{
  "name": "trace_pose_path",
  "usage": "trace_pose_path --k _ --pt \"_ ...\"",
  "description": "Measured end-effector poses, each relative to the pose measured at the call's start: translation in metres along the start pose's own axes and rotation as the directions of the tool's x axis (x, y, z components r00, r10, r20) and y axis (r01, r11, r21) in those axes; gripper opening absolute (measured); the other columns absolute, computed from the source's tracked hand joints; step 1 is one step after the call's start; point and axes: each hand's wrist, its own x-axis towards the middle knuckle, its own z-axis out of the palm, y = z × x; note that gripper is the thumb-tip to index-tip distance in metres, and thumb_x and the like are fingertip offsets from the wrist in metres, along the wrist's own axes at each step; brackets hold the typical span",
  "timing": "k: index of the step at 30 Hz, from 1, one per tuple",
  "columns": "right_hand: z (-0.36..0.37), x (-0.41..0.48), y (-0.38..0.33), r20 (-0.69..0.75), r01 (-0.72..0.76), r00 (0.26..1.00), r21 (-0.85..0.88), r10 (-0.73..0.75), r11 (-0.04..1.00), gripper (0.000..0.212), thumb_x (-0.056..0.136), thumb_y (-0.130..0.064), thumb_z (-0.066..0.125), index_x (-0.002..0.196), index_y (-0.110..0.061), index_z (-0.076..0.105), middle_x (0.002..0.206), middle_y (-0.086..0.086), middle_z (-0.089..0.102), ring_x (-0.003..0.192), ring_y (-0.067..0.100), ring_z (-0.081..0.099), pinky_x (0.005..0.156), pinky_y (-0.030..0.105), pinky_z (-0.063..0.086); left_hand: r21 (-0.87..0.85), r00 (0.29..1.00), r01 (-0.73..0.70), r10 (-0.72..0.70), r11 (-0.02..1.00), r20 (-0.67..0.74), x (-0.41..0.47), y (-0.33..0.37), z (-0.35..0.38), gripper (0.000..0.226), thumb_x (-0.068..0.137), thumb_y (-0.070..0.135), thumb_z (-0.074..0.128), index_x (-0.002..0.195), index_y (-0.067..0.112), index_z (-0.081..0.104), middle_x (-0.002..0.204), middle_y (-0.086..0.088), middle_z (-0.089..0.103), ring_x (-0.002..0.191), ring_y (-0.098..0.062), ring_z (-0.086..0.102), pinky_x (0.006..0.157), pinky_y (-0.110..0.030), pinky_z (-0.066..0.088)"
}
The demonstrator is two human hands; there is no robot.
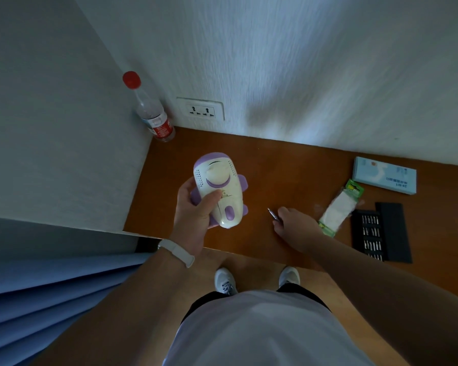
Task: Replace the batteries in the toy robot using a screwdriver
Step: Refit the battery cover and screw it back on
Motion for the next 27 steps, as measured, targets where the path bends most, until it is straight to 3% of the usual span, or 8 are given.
trace_pose_path --k 3,6,11,13,16,19,23,27 --pt "-0.007 -0.006 -0.005 -0.011 -0.02 1.0 0.007 0.02 1.0 0.02 0.099 -0.041 0.042 0.092 -0.022 0.041 0.084 -0.002 0.048 0.073 0.021 0.053 0.062 0.035 0.044 -0.006 1.0 -0.016 0.016 1.0 -0.017 -0.003 0.005 0.005 0.068 0.085 0.016 0.075 0.142 0.03 0.041 0.13 0.004 0.062 0.117 -0.025 0.063 0.081 -0.046 0.062" --pt "-0.026 -0.02 -0.023 -0.127 -0.016 0.992 0.092 0.027 0.996 0.022 0.099 -0.045 0.041 0.095 -0.023 0.047 0.078 -0.007 0.05 0.068 0.015 0.054 0.061 0.033 0.046 -0.005 0.997 -0.064 0.064 0.998 -0.031 -0.007 0.011 0.01 0.074 0.084 0.016 0.076 0.145 0.03 0.037 0.132 0.004 0.06 0.118 -0.023 0.062 0.081 -0.048 0.062" --pt "-0.084 -0.062 -0.079 -0.418 0.178 0.906 0.251 -0.059 0.952 0.024 0.096 -0.05 0.044 0.091 -0.027 0.052 0.07 -0.012 0.049 0.06 0.007 0.048 0.056 0.022 0.041 0.0 0.992 -0.11 0.109 0.994 -0.069 -0.013 0.024 0.021 0.08 0.083 0.019 0.078 0.148 0.033 0.034 0.135 0.005 0.057 0.12 -0.023 0.061 0.083 -0.052 0.06" --pt "-0.106 -0.077 -0.096 -0.468 0.255 0.877 0.252 -0.113 0.933 0.025 0.092 -0.054 0.046 0.092 -0.03 0.049 0.072 -0.016 0.047 0.062 0.005 0.047 0.055 0.014 0.037 -0.026 0.991 -0.119 0.117 0.993 -0.06 -0.017 0.031 0.025 0.08 0.082 0.018 0.078 0.147 0.033 0.034 0.134 0.004 0.058 0.119 -0.023 0.061 0.083 -0.052 0.06" --pt "-0.126 -0.09 -0.111 -0.459 0.304 0.869 0.204 -0.183 0.931 0.027 0.091 -0.057 0.051 0.1 -0.032 0.045 0.079 -0.024 0.044 0.069 -0.002 0.048 0.056 0.009 0.036 -0.084 0.99 -0.139 0.137 0.987 -0.034 -0.024 0.042 0.032 0.079 0.081 0.014 0.078 0.147 0.031 0.036 0.132 0.004 0.06 0.114 -0.02 0.065 0.075 -0.043 0.062" --pt "-0.131 -0.093 -0.119 -0.485 0.328 0.833 0.047 -0.265 0.943 0.035 0.092 -0.056 0.05 0.107 -0.024 0.05 0.093 -0.016 0.054 0.078 0.007 0.055 0.065 0.015 0.051 -0.147 0.99 -0.139 0.14 0.979 -0.006 -0.033 0.052 0.037 0.082 0.077 0.019 0.08 0.146 0.032 0.038 0.131 0.005 0.062 0.112 -0.02 0.067 0.074 -0.04 0.062" --pt "-0.127 -0.092 -0.125 -0.594 0.407 0.709 -0.097 -0.381 0.908 0.03 0.096 -0.044 0.054 0.102 -0.014 0.056 0.09 -0.002 0.061 0.069 0.011 0.057 0.057 0.022 0.055 -0.211 0.989 -0.135 0.144 0.968 0.024 -0.043 0.061 0.036 0.069 0.082 0.015 0.076 0.142 0.03 0.046 0.126 0.004 0.067 0.11 -0.019 0.069 0.074 -0.039 0.061" --pt "-0.127 -0.092 -0.13 -0.66 0.471 0.584 -0.199 -0.472 0.86 0.025 0.091 -0.034 0.066 0.094 -0.01 0.058 0.08 0.003 0.06 0.062 0.008 0.051 0.044 0.02 0.05 -0.263 0.995 -0.08 0.091 0.962 0.029 -0.051 0.067 0.031 0.079 0.068 0.03 0.078 0.14 0.027 0.047 0.125 0.003 0.067 0.108 -0.019 0.07 0.071 -0.035 0.061"
